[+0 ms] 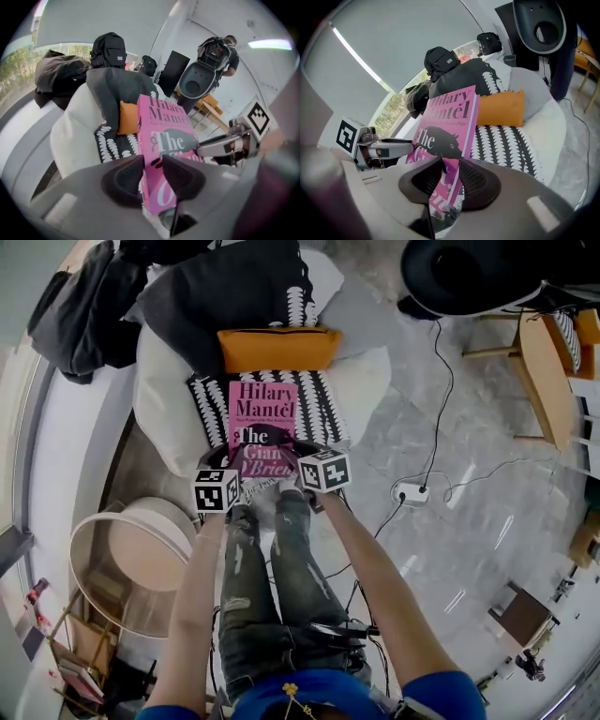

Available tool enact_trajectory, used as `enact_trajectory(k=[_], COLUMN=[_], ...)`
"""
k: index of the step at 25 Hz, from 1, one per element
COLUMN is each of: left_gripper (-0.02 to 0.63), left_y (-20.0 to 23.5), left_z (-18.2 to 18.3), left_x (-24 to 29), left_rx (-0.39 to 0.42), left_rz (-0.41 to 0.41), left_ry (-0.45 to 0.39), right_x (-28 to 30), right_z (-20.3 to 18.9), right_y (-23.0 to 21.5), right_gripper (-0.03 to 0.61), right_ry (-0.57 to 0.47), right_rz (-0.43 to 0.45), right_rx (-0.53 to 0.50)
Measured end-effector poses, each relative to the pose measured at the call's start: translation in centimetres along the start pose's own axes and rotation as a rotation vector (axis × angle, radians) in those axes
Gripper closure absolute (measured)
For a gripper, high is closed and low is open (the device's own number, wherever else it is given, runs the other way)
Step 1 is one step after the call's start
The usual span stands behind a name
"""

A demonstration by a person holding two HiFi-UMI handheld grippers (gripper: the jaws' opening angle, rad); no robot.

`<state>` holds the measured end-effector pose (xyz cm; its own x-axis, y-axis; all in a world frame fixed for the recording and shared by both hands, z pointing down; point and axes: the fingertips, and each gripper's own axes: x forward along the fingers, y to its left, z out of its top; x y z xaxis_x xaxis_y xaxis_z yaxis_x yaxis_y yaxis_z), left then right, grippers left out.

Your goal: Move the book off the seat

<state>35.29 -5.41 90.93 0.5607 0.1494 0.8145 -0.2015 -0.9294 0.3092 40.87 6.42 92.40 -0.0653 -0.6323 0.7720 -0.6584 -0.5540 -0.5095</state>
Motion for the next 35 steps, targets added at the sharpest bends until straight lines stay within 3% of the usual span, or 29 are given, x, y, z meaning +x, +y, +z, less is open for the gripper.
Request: enact_trajectory(k=[11, 21, 29, 35], left_gripper=[0.489, 0.489, 0.492, 0.492], left_y=[-6.4, -10.9, -13.8, -15.5], left_z=[6.2, 11.9, 13.2, 13.3], left_x=[-17.3, -29.3, -35.7, -37.0], left_rx=[-0.073, -0.113, -0.114, -0.095], left_rz=[0.031, 0.066, 0.087, 0.089], left_ry=[-0.048, -0.196, -0.316, -0.334], right_x=[-15.1, -26.2, -32.3, -34.6], right_z=[5.6, 11.4, 12.4, 11.8], right_y=[10.8, 18.4, 22.5, 23.0], right_gripper=[0.463, 0.466, 0.466, 0.468], right_ry=[0.085, 0.019, -0.11, -0.154], right_rz=[0.026, 0.025, 0.008, 0.003], right_rx=[-0.102, -0.231, -0.328, -0.343])
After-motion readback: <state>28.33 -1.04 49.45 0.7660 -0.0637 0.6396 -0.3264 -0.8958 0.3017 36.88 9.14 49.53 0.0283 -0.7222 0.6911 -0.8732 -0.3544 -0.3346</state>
